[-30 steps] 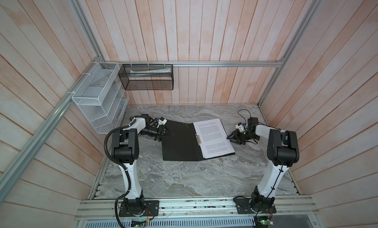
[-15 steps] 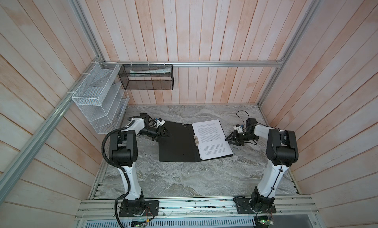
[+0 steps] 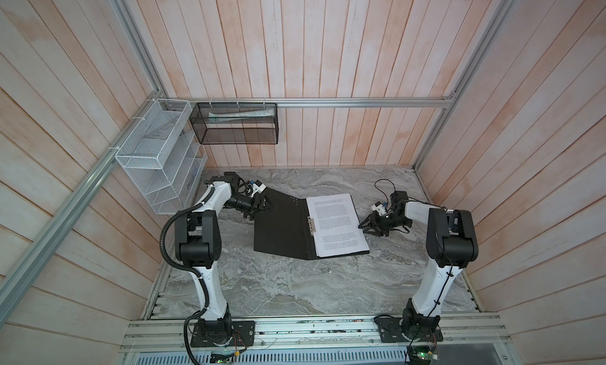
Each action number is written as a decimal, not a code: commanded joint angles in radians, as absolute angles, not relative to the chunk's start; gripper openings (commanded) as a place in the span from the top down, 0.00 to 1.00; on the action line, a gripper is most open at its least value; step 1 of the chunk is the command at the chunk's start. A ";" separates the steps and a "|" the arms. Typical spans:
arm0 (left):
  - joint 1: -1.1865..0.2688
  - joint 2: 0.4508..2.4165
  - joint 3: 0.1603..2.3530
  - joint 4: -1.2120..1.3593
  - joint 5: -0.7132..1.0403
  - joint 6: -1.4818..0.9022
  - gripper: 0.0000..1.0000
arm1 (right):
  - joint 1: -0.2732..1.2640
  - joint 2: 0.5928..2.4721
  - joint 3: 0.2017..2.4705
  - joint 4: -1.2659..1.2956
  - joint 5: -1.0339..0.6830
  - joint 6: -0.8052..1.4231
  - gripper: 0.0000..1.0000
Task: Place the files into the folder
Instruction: 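Lift and swing the cover over the papers with the left gripper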
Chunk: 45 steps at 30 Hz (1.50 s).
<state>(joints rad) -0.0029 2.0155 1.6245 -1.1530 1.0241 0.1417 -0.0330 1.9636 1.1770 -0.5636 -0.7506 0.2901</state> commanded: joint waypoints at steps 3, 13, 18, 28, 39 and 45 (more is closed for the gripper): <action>-0.040 1.970 1.705 -1.271 1.122 0.226 0.23 | -0.028 1.947 1.202 -0.615 -0.669 0.314 0.62; -0.127 1.976 1.836 -1.310 1.220 0.220 0.19 | -0.036 1.905 1.236 -0.644 -0.575 0.330 0.61; -0.204 2.010 1.899 -1.246 1.223 0.160 0.19 | -0.037 1.890 1.259 -0.650 -0.530 0.346 0.61; -0.358 2.102 1.993 -1.054 1.215 -0.004 0.19 | -0.065 1.839 1.313 -0.680 -0.481 0.375 0.61; -0.491 2.266 2.102 -0.844 1.103 -0.101 0.15 | -0.100 1.715 1.321 -0.699 -0.446 0.410 0.61; -0.527 2.331 2.092 -0.749 1.056 -0.152 0.15 | -0.100 1.689 1.322 -0.719 -0.440 0.407 0.61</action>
<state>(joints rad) -0.5190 2.3062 2.0842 -0.8322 1.0939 -0.1162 -0.0971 1.7069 1.3029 -0.6796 -0.4637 0.3977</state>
